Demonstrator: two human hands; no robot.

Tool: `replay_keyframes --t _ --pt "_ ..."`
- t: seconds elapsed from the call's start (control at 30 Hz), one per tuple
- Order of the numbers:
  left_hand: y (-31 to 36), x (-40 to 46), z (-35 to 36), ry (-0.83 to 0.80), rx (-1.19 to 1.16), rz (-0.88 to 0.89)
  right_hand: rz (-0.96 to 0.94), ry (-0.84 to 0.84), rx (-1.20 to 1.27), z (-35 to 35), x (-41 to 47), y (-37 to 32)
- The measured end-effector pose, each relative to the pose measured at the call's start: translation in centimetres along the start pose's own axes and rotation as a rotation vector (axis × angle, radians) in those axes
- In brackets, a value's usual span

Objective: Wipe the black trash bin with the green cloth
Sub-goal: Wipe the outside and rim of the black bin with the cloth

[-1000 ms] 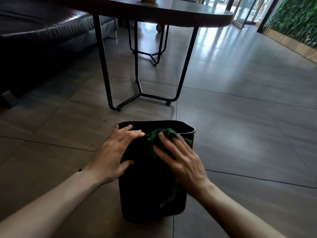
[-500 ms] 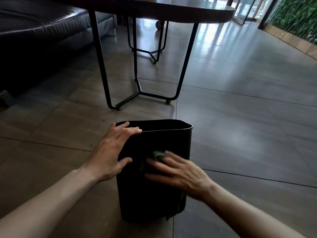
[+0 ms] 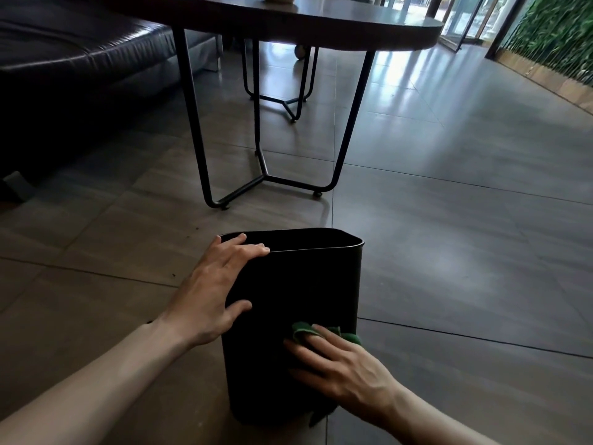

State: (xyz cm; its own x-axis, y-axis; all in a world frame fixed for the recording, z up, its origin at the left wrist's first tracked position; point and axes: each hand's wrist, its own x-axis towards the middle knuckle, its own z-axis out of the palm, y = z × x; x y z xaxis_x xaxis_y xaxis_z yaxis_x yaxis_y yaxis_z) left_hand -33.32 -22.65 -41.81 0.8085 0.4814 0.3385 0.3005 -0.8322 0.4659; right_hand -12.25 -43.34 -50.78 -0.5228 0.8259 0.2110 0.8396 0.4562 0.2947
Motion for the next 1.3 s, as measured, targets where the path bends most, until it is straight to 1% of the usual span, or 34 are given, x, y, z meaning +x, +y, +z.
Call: replay_keyframes --t 0.07,0.1,0.23,0.33,0.4,0.47,0.53,0.63,0.7,0.77,0.83,0.93,1.0,1.07,1.13,1.23,1.3 --pt "0.0 0.0 -0.1 0.002 0.002 0.007 0.047 0.056 0.006 -1.6 0.5 -0.2" --pt "0.0 -0.1 -0.1 0.001 0.002 0.013 0.104 0.096 0.026 -2.6 0.7 -0.1" --pt "-0.5 -0.6 -0.5 -0.007 -0.017 0.063 0.422 0.318 0.208 -7.6 1.1 1.8" --pt "-1.6 -1.3 -1.1 -0.031 -0.035 0.095 0.661 0.424 0.221 -11.4 -0.1 6.3" --pt "-2.6 -1.8 -1.7 -0.045 -0.047 0.11 0.807 0.416 0.185 -13.1 -0.9 9.7" --pt "-3.4 -2.3 -2.2 -0.057 -0.043 0.119 0.863 0.31 0.159 -13.8 -1.1 12.4" --pt "-3.9 -2.6 -2.5 -0.057 -0.015 0.122 0.828 0.16 0.162 -13.7 -0.8 14.0" --pt "-4.3 -3.0 -2.9 -0.042 0.078 0.108 0.68 -0.041 0.189 -12.7 0.7 14.4" --pt "-4.5 -3.3 -3.4 -0.039 0.079 0.075 0.577 -0.176 0.184 -11.9 1.7 13.8" --pt "-4.8 -3.7 -3.8 -0.024 0.084 0.043 0.506 -0.247 0.201 -11.8 2.4 13.1" --pt "-5.0 -3.9 -4.3 -0.018 0.136 0.014 0.47 -0.271 0.225 -12.3 2.9 12.5" --pt "-3.9 -3.3 -5.0 -0.043 0.277 -0.005 0.416 -0.3 0.202 -13.3 3.3 11.8" --pt "-2.3 -2.2 -5.4 -0.028 0.333 0.023 0.417 -0.323 0.183 -13.7 3.7 11.3" --pt "-0.1 -0.8 -5.8 0.019 0.242 0.082 0.429 -0.331 0.187 -14.2 4.2 10.7" --pt "2.5 0.3 -6.2 0.055 0.054 0.123 0.442 -0.318 0.197 -14.7 4.9 10.2" --pt "5.3 0.8 -5.8 0.006 -0.109 0.196 0.485 -0.286 0.207 -15.4 6.3 9.8" --pt "5.9 0.6 -5.0 -0.036 -0.128 0.216 0.516 -0.268 0.198 -15.6 7.1 9.6"
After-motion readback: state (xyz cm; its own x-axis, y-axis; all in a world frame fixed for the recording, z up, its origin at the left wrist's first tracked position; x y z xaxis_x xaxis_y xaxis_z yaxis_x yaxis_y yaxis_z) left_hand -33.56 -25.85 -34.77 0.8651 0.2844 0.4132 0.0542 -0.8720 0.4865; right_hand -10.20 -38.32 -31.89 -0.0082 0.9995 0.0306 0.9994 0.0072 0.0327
